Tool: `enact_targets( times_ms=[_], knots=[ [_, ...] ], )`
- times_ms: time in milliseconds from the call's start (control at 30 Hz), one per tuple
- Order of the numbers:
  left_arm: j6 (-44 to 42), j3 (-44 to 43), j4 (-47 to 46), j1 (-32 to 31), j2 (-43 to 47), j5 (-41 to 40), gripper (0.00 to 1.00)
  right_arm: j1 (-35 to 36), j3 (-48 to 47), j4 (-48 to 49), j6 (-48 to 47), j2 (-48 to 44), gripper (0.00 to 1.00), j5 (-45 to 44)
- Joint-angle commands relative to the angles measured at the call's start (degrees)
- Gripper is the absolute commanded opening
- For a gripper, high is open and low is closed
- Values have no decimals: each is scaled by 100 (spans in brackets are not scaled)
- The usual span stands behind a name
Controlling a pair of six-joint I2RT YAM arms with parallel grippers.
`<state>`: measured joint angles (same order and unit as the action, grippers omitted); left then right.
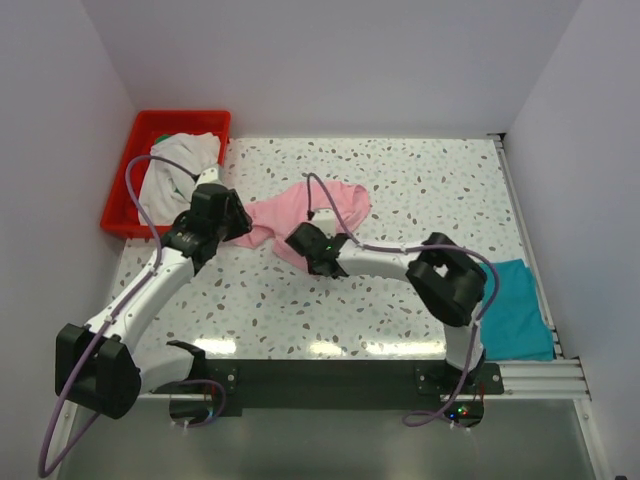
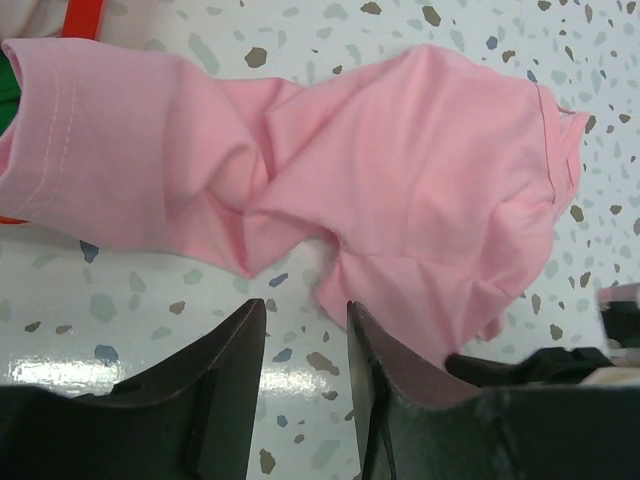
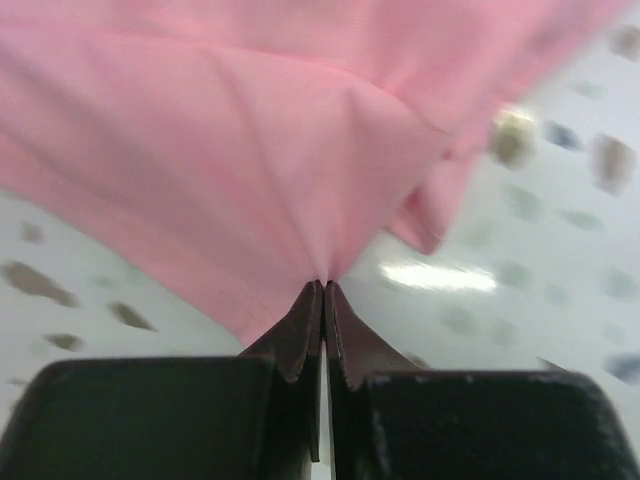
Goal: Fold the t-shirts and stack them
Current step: Flatten the tshirt out
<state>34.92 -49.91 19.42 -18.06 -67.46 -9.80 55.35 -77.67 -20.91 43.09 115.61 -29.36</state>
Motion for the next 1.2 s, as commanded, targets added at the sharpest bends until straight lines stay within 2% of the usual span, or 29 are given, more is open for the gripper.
enact_targets(
  times_ms=[0, 33, 67, 167, 400, 533, 733, 1000, 1167],
  knots=[
    [6, 33, -175, 31, 145, 294, 43, -646, 988, -397, -20, -1486, 0, -316],
    [41, 165, -228, 31, 154, 338, 42, -823, 1495, -353, -116, -1889, 0, -133],
    [50, 235, -254, 31, 180, 434, 42, -1225, 1718, -361, -169, -2528, 0, 0],
    [182, 622, -412, 22, 259, 663, 41, -1789, 2281, -554, -441, -3603, 0, 352],
    [516, 1579, -650, -4, 497, 682, 41, -1984, 2651, -1117, -530, -4669, 0, 239],
    [744, 1800, -413, -13, 769, 270, 42, -2336, 2661, -1214, -661, -4785, 0, 361],
    [1166, 1897, 18, 5, 989, -899, 44, -2529, 2538, -1214, -732, -4715, 0, 388],
    [1254, 1897, -342, 14, 260, -883, 43, -2890, 2239, -1232, -899, -4565, 0, 590],
    [1307, 1941, -377, 22, 93, -1234, 43, -3021, 2230, -1188, -960, -4530, 0, 739]
  ],
)
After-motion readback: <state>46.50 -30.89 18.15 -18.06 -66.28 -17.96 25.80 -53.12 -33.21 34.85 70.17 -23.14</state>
